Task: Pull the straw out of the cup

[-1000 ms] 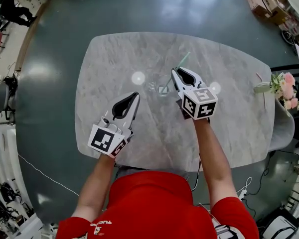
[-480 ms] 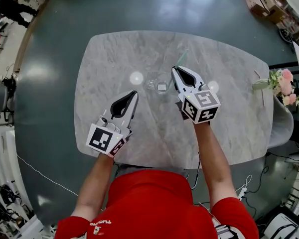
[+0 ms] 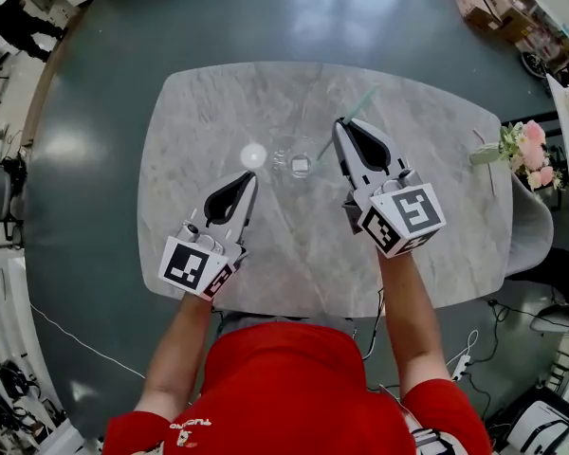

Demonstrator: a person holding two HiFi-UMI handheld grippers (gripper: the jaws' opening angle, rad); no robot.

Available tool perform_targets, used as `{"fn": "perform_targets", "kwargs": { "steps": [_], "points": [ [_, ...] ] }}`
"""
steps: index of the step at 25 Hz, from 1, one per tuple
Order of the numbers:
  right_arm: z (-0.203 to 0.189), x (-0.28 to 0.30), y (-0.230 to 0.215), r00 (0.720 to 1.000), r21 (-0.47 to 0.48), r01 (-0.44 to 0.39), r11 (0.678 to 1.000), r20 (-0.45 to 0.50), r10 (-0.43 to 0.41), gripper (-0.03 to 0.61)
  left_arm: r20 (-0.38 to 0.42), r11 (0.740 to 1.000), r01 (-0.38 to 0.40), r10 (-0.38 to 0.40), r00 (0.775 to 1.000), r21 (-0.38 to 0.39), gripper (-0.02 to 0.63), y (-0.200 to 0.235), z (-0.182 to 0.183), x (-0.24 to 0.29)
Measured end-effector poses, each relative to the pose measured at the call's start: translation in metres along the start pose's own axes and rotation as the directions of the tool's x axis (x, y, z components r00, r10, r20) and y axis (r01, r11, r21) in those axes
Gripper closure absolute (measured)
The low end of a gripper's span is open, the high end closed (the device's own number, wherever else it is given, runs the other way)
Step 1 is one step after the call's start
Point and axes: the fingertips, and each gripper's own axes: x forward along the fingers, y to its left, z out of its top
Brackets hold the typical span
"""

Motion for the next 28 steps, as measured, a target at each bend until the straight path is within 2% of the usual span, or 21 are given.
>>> {"fn": "perform_targets", "kwargs": {
  "steps": [8,16,28],
  "points": [
    [0.034,-0.038,0.022,0.998,-0.03,-0.009,1.0,0.061,0.011,0.561,0.024,1.0,0.018,-0.018,1.0,0.022,0.609,-0.016,0.021,-0.006],
    [0.036,-0.075,0.042,0.997,-0.02,0.009,1.0,0.076,-0.007,0.561,0.044,0.999,0.043,-0.044,0.998,0.028,0.609,-0.036,0.04,-0.016],
    [0.045,-0.121,0.081,0.995,-0.034,-0.006,0.999,0.1,0.009,0.561,0.05,0.997,0.061,-0.063,0.997,0.039,0.609,-0.069,0.054,-0.047]
  ]
}}
